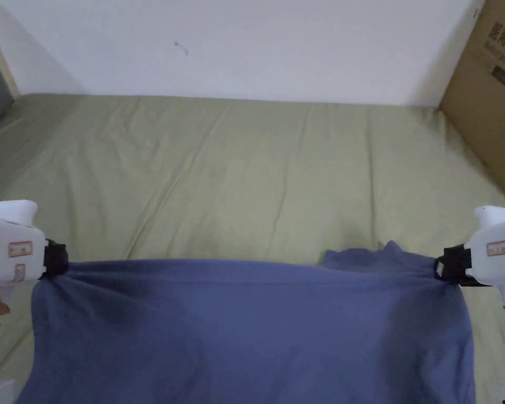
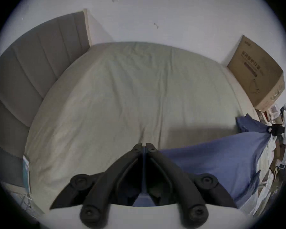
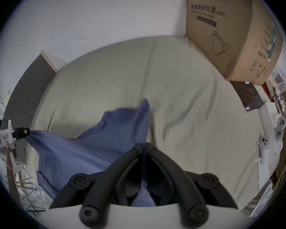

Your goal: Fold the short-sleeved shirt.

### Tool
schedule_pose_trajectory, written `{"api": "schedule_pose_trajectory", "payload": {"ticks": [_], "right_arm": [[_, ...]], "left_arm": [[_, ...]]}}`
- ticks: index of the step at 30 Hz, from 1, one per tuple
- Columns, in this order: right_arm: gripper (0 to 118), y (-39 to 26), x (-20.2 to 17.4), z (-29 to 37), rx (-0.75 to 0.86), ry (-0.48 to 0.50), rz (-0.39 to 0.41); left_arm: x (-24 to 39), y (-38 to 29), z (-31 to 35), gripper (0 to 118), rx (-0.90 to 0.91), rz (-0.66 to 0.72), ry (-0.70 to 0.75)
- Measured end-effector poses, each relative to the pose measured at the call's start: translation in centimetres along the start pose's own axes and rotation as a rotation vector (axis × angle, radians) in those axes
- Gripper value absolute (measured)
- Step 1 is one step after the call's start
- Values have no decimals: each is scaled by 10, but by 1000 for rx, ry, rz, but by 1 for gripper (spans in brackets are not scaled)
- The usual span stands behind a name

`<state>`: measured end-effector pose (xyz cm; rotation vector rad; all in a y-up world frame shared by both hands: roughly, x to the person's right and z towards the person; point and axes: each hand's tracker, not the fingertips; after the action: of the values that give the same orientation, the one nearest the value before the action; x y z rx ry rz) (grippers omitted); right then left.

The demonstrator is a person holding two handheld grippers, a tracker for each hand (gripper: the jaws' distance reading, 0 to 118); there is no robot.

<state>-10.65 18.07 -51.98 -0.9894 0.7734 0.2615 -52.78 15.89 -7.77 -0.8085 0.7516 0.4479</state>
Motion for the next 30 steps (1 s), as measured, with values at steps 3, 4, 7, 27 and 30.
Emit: {"api": "schedule_pose_trajectory", "payload": {"ticks": [3, 4, 7, 27, 30], "right_arm": [[2, -33, 2, 39, 11, -7, 17], [2, -51, 5, 53, 18, 9, -7], [2, -109, 7, 83, 8, 27, -13], [62, -257, -13, 88, -129, -180, -17], [61, -239, -31, 102, -42, -127, 18]], "left_arm": [[-7, -27, 45, 0, 32, -22, 3], [-8, -42, 61, 0, 49, -36, 12], [-13, -92, 98, 0, 86, -49, 14], [-46, -232, 119, 103, -36, 75, 52], [-50, -227, 141, 95, 38, 159, -19]]}}
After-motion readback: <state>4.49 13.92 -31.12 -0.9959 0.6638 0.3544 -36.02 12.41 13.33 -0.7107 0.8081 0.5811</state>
